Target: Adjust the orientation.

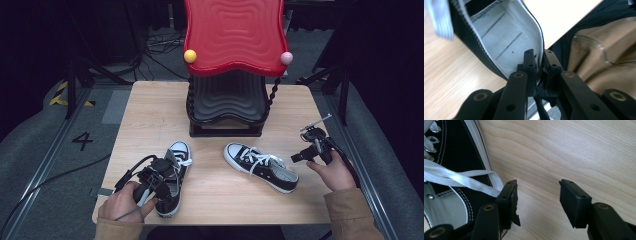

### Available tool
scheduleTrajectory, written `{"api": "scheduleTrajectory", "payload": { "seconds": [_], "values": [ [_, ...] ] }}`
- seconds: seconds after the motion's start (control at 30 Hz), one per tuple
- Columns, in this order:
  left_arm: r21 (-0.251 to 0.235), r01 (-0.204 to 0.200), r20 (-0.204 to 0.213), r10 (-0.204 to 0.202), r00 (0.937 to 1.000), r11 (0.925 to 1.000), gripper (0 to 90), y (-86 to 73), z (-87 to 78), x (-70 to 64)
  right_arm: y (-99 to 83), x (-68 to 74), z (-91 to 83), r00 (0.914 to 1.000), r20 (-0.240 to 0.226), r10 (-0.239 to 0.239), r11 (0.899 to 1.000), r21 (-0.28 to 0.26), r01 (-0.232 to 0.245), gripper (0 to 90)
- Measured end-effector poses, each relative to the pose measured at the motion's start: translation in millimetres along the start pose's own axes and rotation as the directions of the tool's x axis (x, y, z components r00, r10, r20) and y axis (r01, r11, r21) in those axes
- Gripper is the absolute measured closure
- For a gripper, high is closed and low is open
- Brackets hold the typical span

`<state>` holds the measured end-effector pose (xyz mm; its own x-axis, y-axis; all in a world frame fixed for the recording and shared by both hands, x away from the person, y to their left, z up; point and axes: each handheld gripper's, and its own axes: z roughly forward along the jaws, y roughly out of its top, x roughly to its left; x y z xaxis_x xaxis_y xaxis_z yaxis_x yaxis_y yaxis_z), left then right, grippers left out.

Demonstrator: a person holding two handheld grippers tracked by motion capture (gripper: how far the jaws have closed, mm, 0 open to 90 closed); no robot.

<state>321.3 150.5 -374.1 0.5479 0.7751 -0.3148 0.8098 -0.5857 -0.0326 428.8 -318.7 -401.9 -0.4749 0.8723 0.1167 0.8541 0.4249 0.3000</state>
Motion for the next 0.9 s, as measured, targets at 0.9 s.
{"api": "scheduleTrajectory", "payload": {
  "seconds": [0.9],
  "values": [
    [-0.071, 0.135, 0.014, -0.135, 0.9908, 0.9883, 67.1, -5.6, 2.8, 28.2, -1.4, -2.2, 1.0, 1.0, -0.004, 0.009, 1.0, -0.001, -0.009, 47.9]
  ]
}}
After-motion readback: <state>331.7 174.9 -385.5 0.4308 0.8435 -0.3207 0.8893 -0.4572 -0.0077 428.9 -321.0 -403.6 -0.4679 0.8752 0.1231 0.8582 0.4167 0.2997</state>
